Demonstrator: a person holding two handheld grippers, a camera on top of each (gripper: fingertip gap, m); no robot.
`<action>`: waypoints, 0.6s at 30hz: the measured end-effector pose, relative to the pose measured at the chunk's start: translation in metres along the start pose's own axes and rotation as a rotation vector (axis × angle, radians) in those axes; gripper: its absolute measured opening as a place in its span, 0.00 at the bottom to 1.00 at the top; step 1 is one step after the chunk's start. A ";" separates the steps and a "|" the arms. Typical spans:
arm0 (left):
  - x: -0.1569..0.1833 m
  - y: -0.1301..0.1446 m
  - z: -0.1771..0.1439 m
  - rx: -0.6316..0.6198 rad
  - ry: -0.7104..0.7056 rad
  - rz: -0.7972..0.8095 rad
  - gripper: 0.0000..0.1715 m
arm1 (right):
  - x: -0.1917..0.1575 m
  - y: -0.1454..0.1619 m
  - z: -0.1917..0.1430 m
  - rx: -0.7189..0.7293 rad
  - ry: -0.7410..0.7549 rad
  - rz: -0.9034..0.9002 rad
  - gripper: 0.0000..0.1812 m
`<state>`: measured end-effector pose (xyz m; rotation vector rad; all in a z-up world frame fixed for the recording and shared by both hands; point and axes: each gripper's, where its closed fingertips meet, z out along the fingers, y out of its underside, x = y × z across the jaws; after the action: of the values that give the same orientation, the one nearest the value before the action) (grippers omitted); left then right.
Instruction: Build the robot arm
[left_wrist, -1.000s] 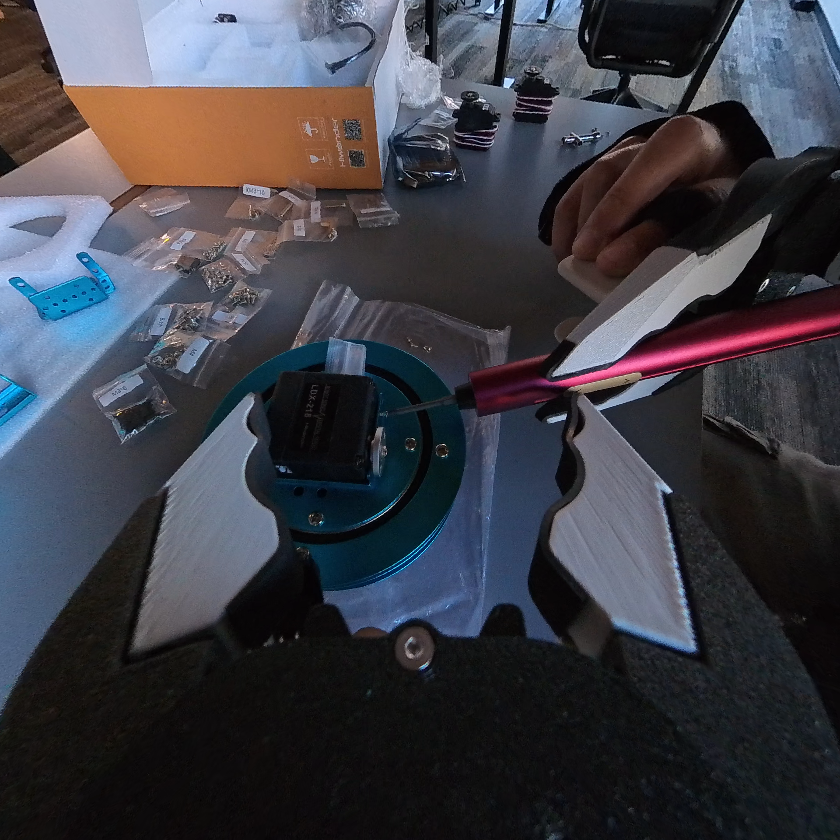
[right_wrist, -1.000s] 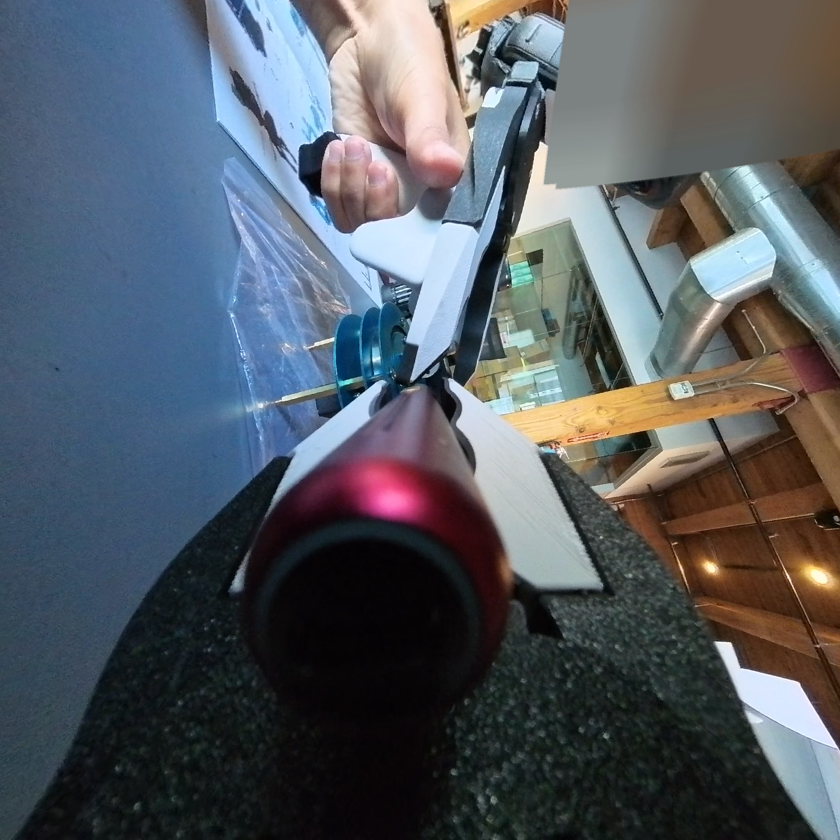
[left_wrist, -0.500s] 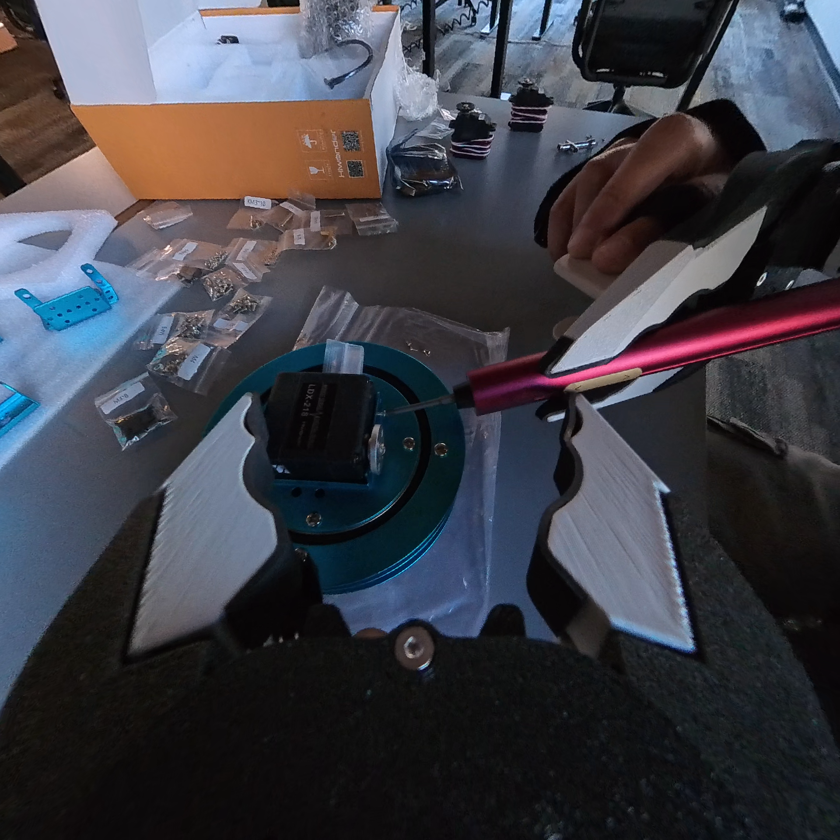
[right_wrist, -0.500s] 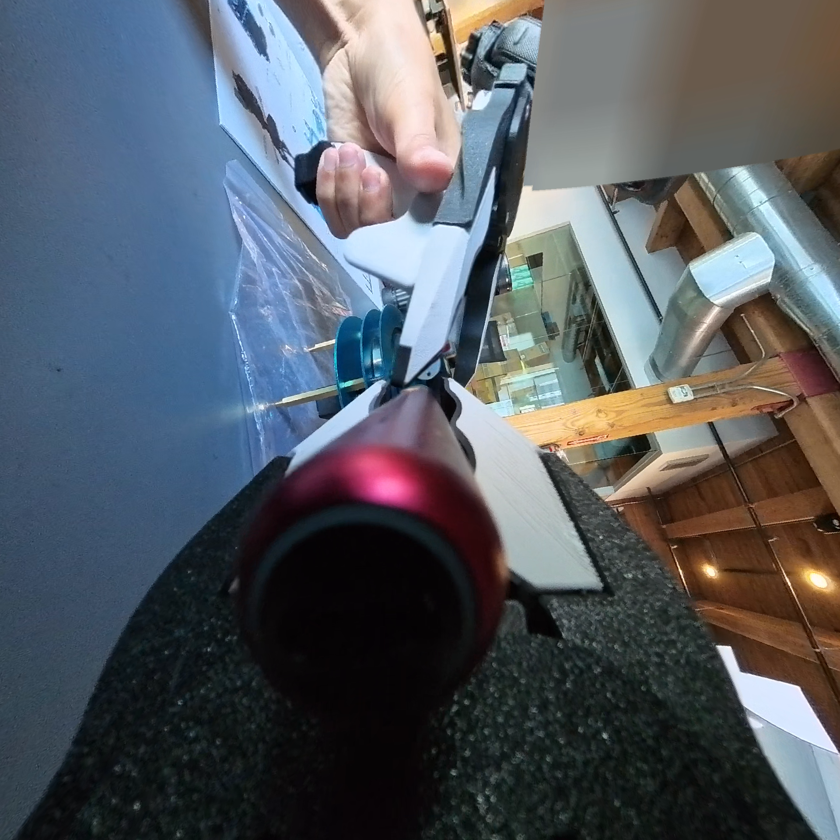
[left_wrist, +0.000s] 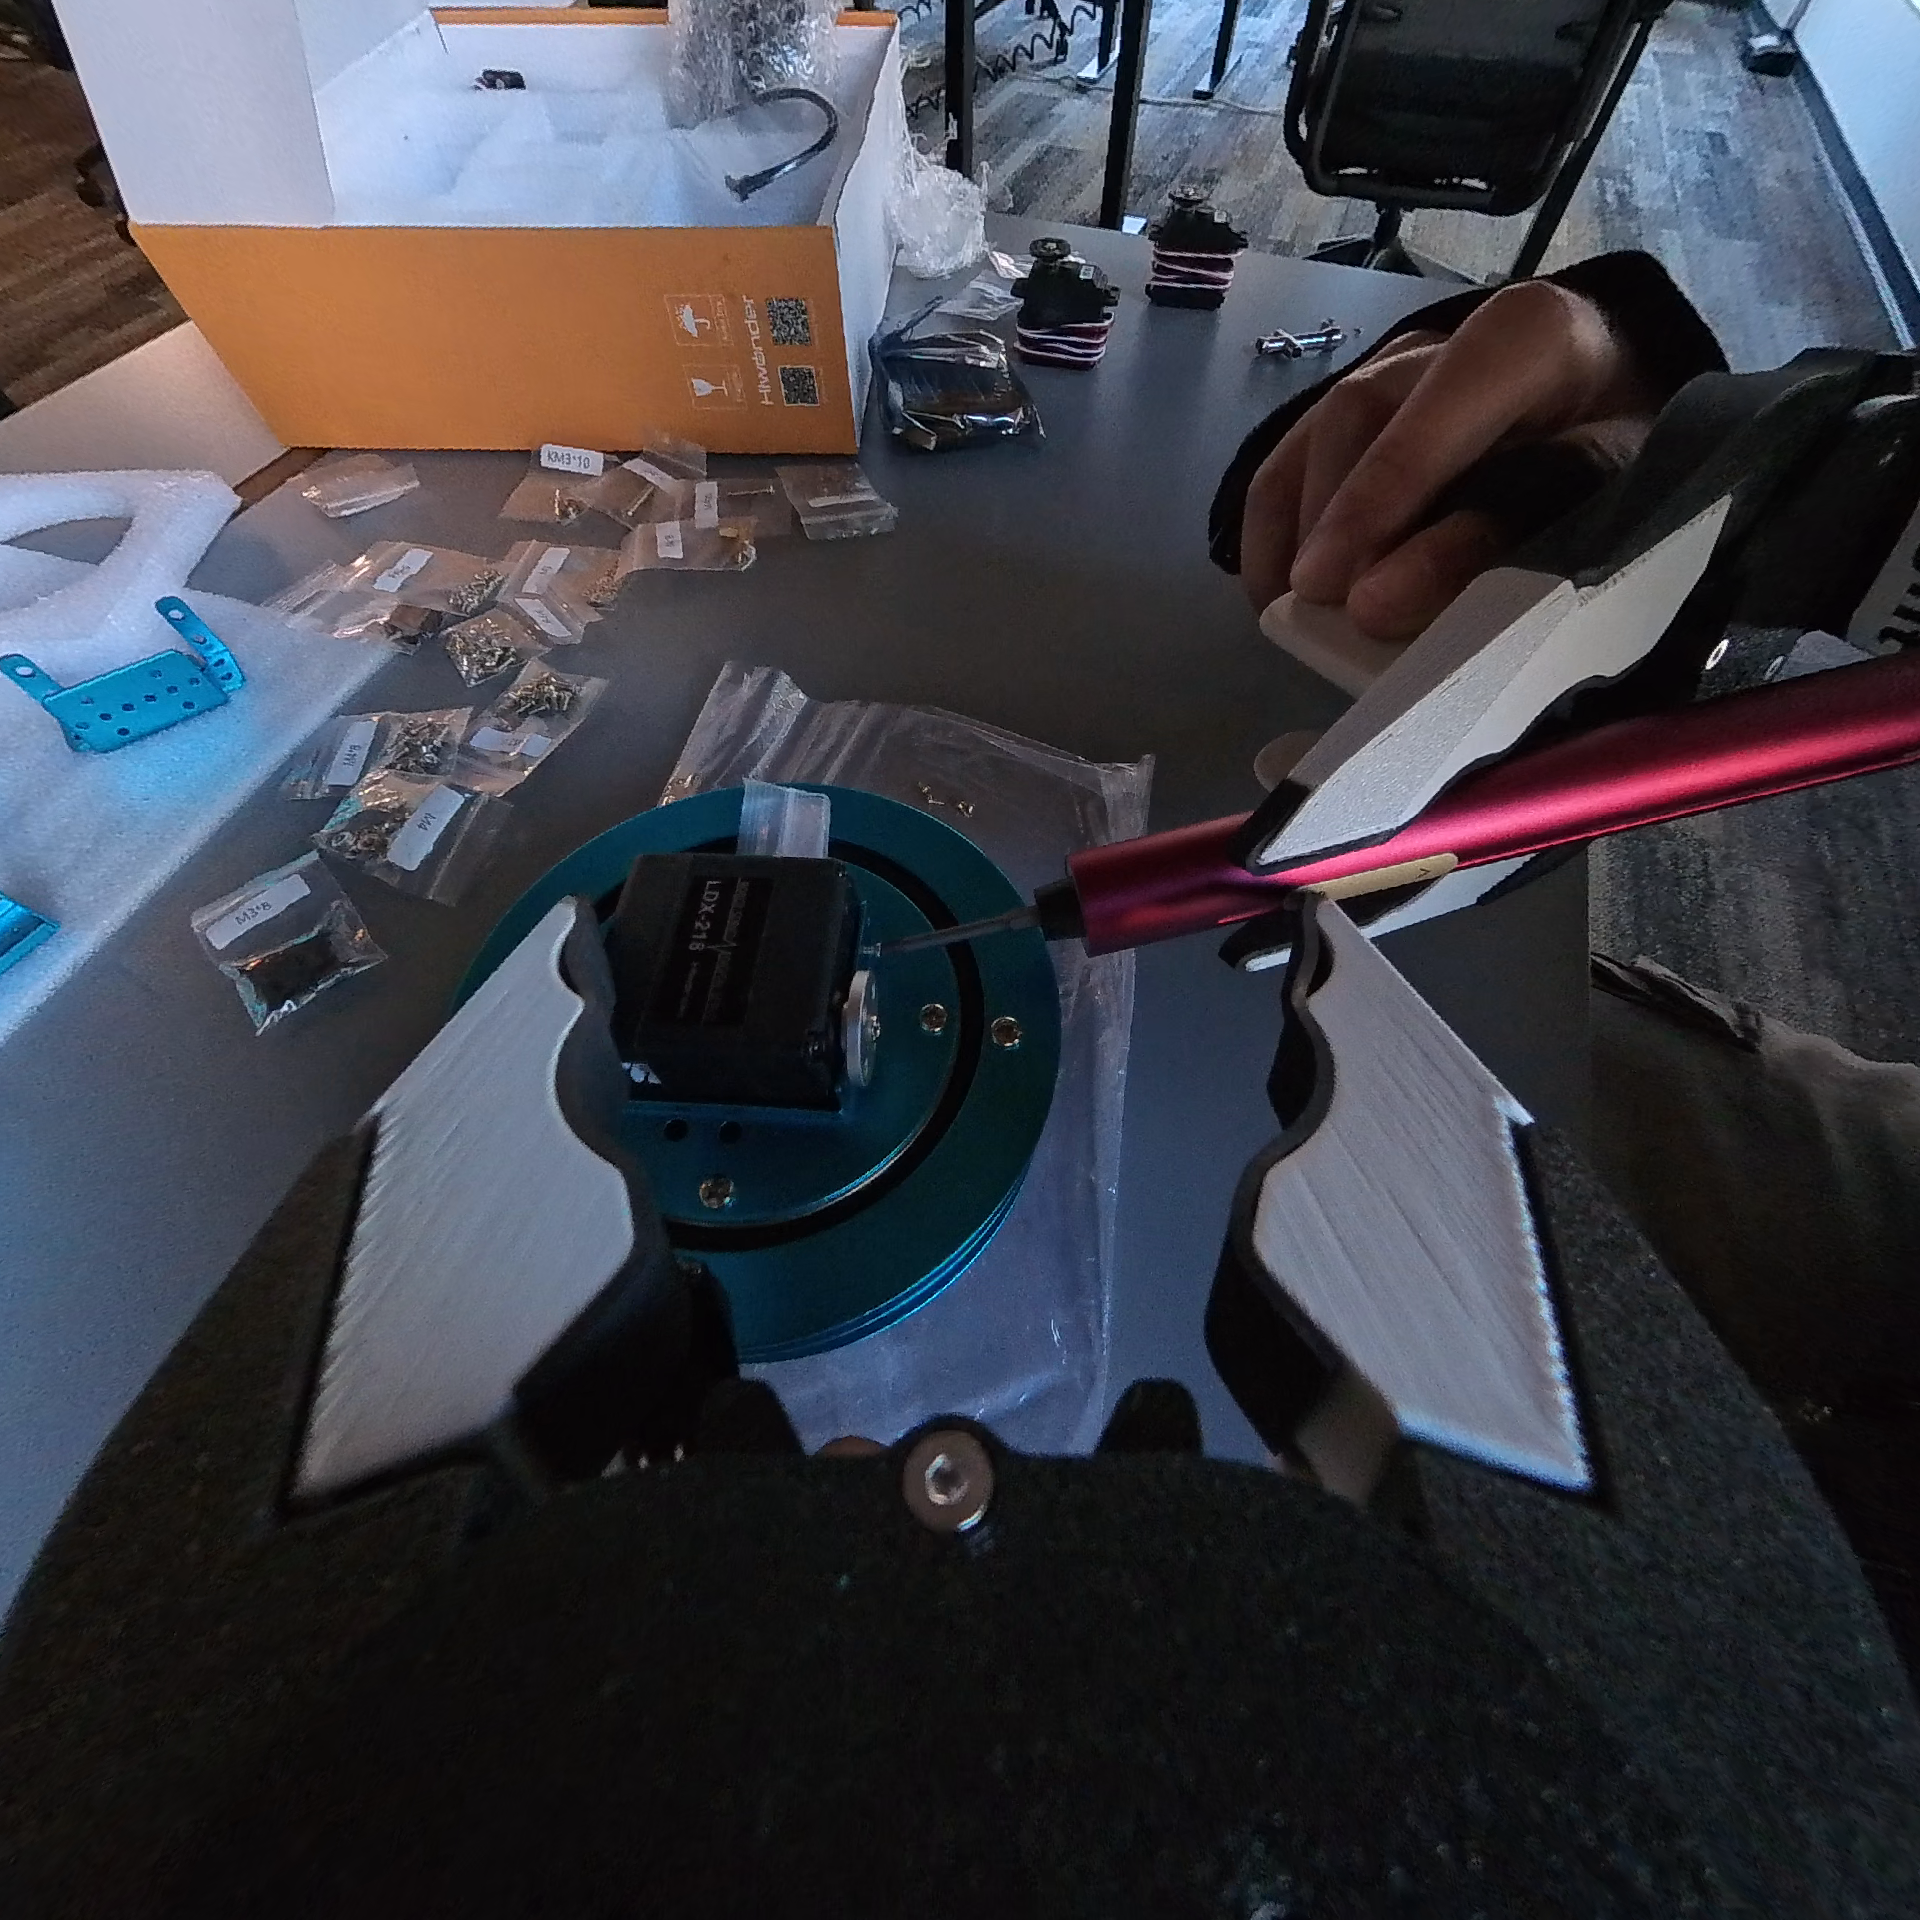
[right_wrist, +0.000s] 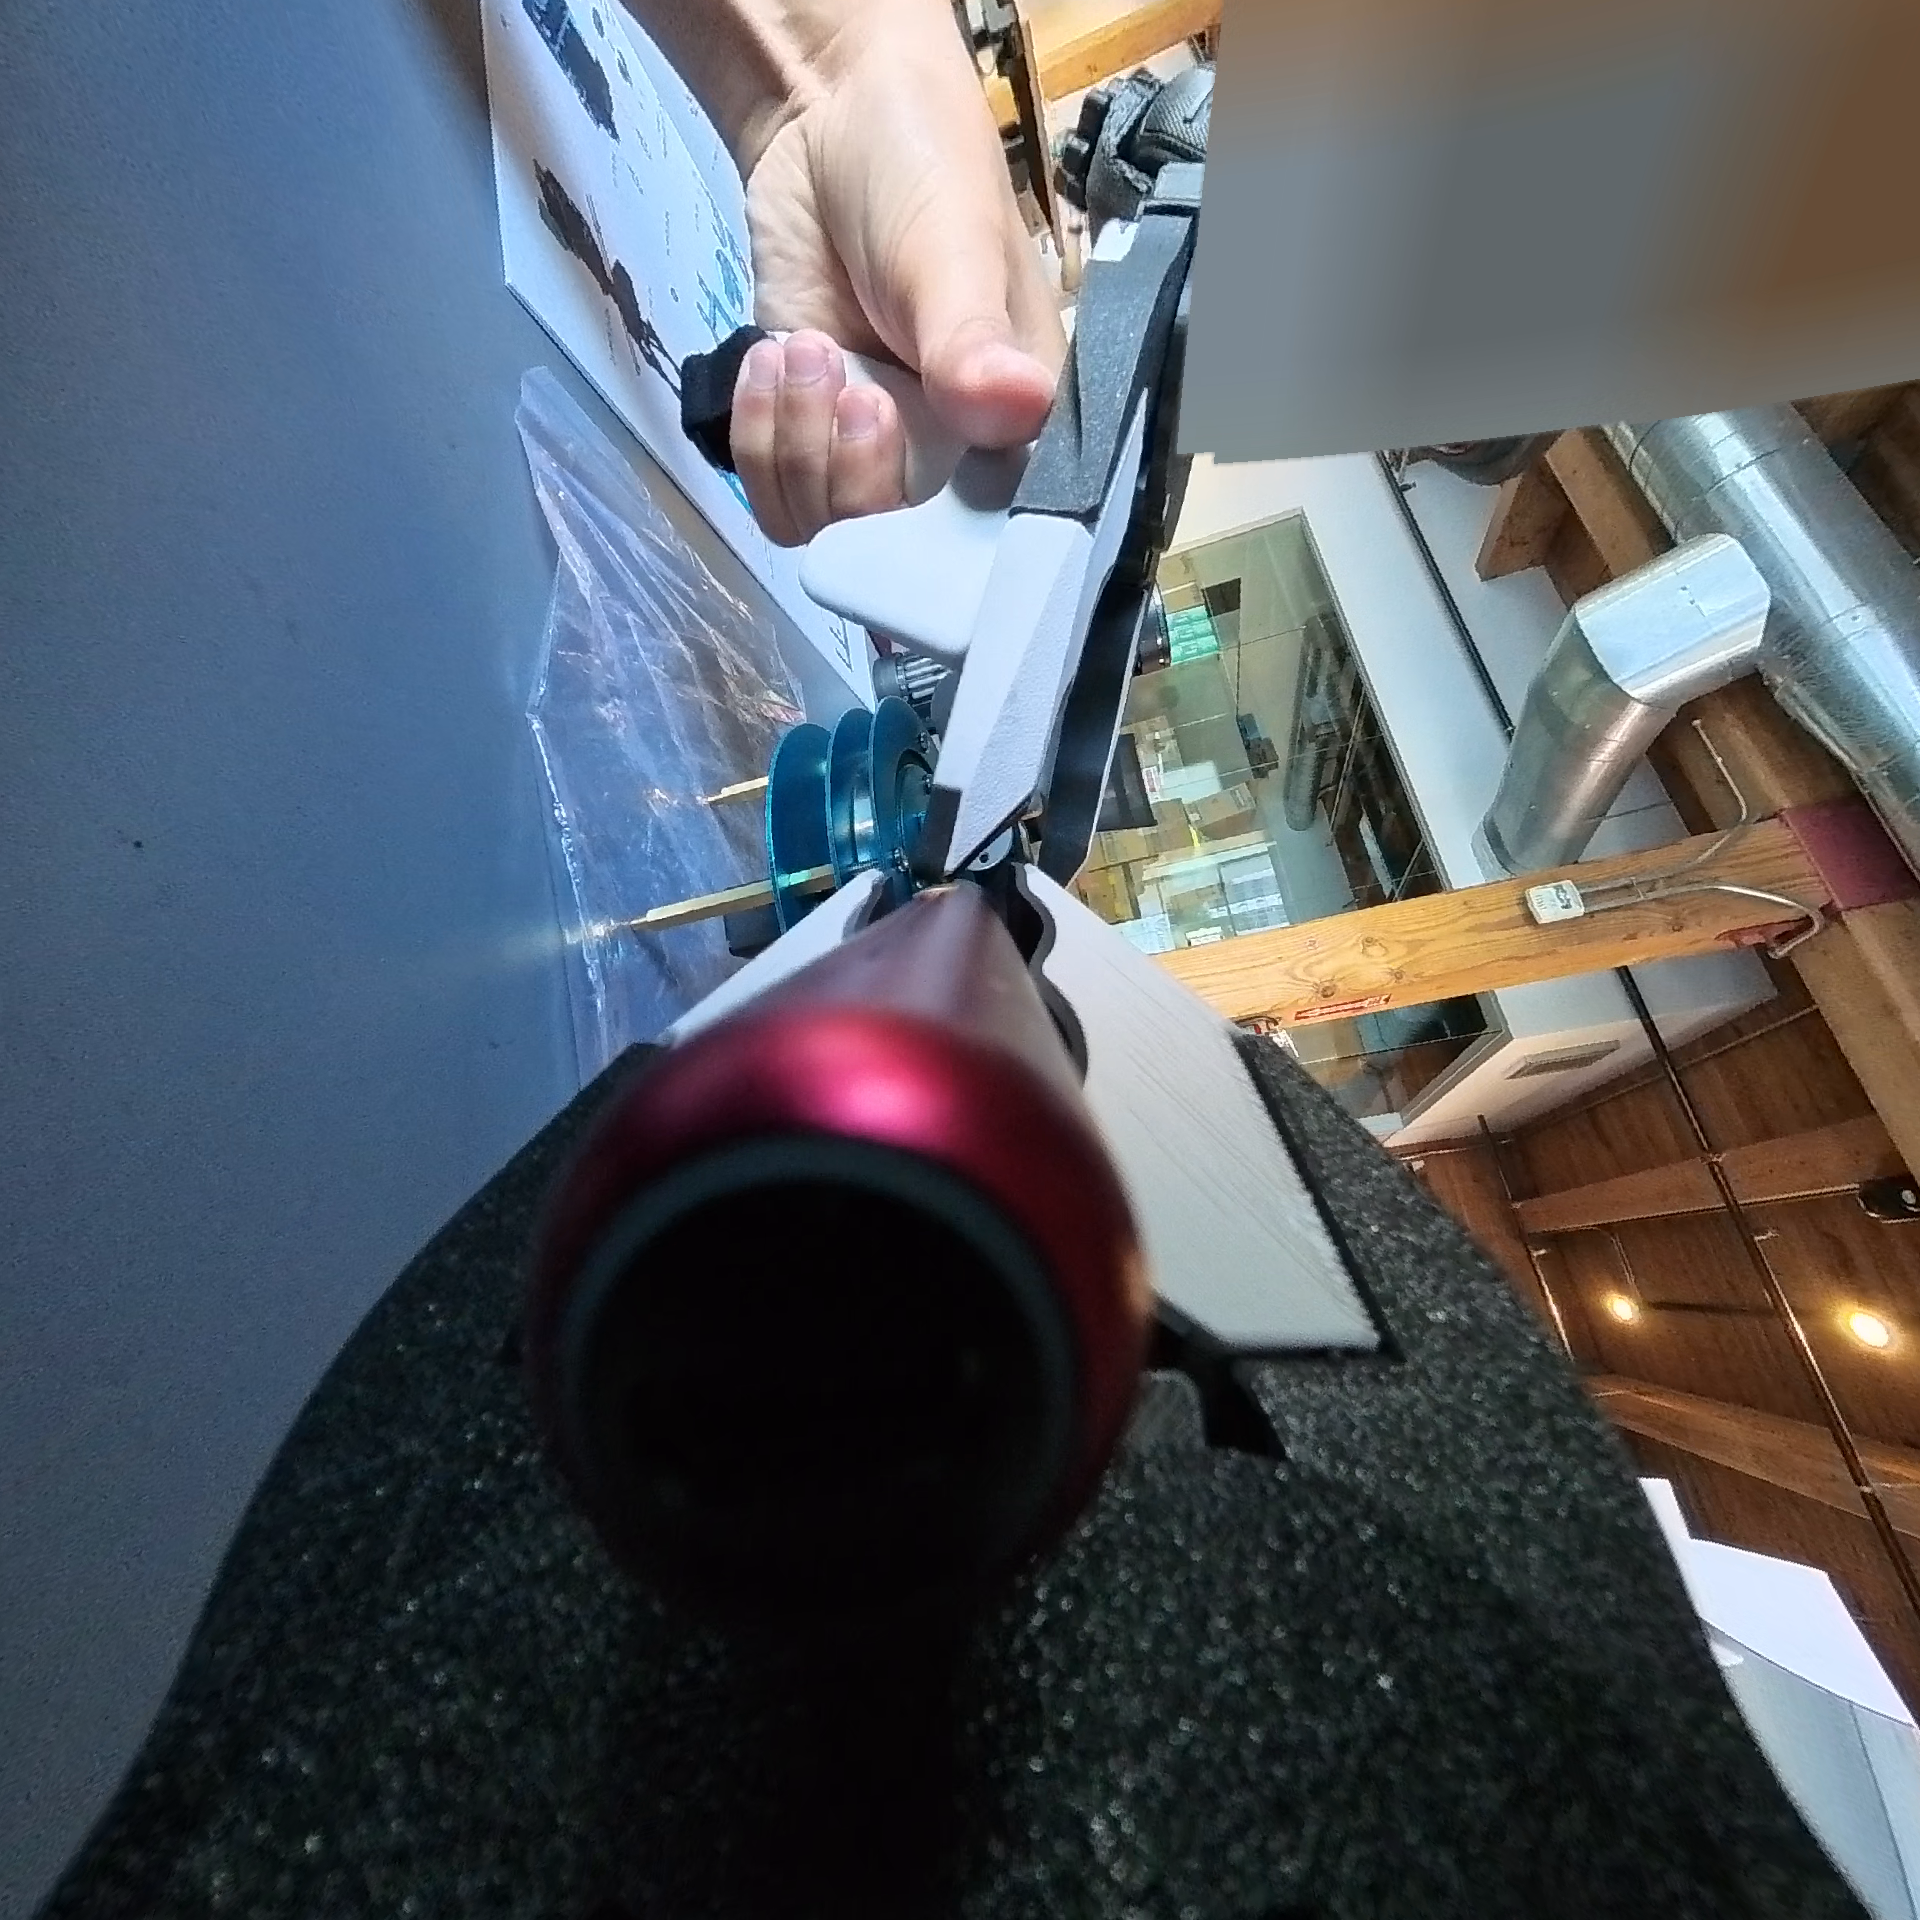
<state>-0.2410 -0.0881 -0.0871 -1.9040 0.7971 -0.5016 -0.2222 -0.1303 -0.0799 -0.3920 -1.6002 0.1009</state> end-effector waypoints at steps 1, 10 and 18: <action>0.000 0.000 0.000 0.001 -0.002 0.000 0.74 | 0.000 0.000 0.000 -0.001 0.001 -0.002 0.13; 0.000 0.000 0.000 0.013 -0.013 0.003 0.74 | 0.001 0.000 0.000 0.000 0.003 0.004 0.13; 0.000 0.000 0.000 0.016 -0.010 0.005 0.74 | 0.002 -0.001 0.000 -0.002 0.005 0.002 0.13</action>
<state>-0.2413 -0.0879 -0.0870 -1.8876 0.7889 -0.4940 -0.2228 -0.1305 -0.0780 -0.3951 -1.5948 0.0991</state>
